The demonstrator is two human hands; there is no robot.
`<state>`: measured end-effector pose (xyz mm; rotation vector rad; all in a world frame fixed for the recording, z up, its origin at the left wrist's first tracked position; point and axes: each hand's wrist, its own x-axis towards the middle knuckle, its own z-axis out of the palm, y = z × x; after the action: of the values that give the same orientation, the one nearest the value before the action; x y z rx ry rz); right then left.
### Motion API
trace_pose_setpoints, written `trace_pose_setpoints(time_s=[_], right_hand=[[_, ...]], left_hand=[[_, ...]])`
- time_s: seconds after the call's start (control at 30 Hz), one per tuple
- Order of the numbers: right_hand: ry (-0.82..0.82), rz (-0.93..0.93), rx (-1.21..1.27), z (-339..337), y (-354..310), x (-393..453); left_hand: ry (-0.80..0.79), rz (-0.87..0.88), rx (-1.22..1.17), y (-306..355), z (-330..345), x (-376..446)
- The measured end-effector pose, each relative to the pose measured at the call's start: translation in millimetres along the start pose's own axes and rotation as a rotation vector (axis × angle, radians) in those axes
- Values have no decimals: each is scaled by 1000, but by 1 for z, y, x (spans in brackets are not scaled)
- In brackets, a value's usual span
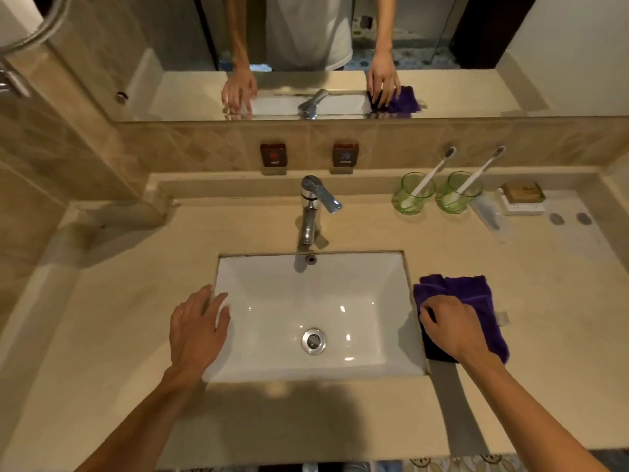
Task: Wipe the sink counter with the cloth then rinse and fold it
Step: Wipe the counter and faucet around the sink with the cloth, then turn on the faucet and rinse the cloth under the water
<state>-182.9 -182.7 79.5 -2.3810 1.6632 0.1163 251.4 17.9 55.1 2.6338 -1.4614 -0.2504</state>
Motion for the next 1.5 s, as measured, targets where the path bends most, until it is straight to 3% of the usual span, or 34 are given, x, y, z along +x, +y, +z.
trace_pose_setpoints(time_s=[0.3, 0.57, 0.77, 0.97, 1.5], right_hand=[[-78, 32, 258, 26, -65, 15], [-131, 97, 600, 16, -120, 35], [-26, 168, 894, -5, -159, 60], [122, 72, 1003, -44, -193, 95], [130, 147, 1480, -48, -209, 124]], left_hand=[[-67, 47, 109, -61, 37, 23], [3, -1, 109, -68, 54, 27], [27, -25, 27, -69, 56, 23], [46, -12, 47, -69, 56, 24], [61, -14, 67, -68, 57, 25]])
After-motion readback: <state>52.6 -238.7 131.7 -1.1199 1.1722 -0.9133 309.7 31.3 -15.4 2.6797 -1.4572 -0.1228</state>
